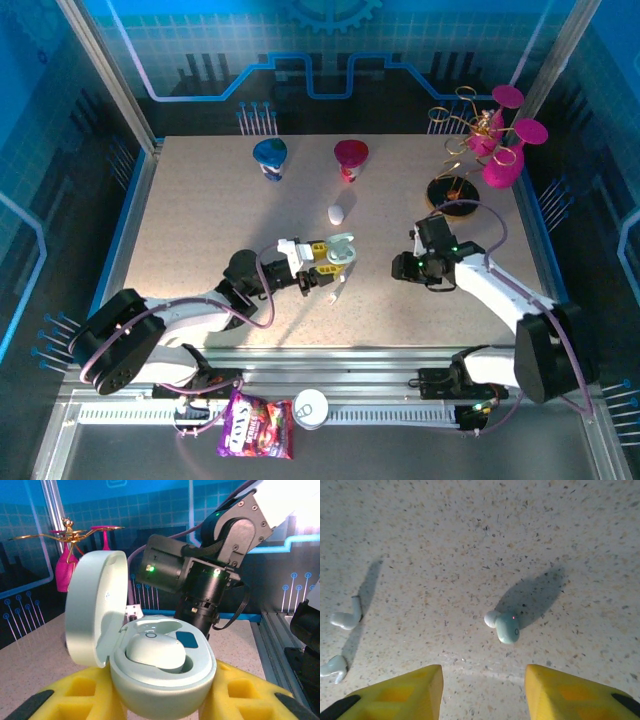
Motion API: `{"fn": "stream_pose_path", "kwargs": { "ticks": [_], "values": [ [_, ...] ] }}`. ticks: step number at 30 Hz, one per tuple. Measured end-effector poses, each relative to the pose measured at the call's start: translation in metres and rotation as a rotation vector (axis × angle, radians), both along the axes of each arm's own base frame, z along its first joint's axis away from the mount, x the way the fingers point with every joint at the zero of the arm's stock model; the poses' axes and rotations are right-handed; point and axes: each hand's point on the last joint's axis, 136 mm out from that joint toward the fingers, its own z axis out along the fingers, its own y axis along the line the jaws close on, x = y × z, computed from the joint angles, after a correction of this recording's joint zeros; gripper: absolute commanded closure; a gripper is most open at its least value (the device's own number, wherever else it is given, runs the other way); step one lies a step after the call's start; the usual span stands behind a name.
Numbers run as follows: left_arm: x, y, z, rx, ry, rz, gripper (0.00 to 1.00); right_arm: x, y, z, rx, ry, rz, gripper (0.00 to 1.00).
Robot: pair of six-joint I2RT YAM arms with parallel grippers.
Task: Insert wireless bluetooth earbuds into charging case
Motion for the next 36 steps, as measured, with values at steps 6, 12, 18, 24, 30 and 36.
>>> {"fn": "stream_pose_path", "kwargs": {
  "ticks": [6,12,18,24,30,36],
  "values": [
    [-0.001,0.0,-0.003,0.008,0.008,-0.006,0.74,0.006,0.001,-0.026,-0.015,0.057,0.007,0.54],
    [-0.003,0.001,0.0,0.005,0.006,-0.006,0.74,0.006,0.003,-0.035,-0.011,0.077,0.015,0.54],
    [-0.003,0.001,-0.003,0.014,0.015,-0.007,0.74,0.003,0.011,-0.038,0.036,0.078,0.034,0.54],
    [-0.002,0.001,-0.003,0.016,0.017,-0.006,0.74,0.001,0.023,-0.041,0.073,0.091,0.065,0.55],
    [-0.002,0.001,-0.004,0.018,0.021,-0.006,0.74,0.001,0.033,-0.043,0.095,0.102,0.076,0.55],
    [-0.002,0.001,-0.004,0.018,0.021,-0.006,0.74,0.004,0.034,-0.043,0.097,0.127,0.061,0.56]
  ]
}}
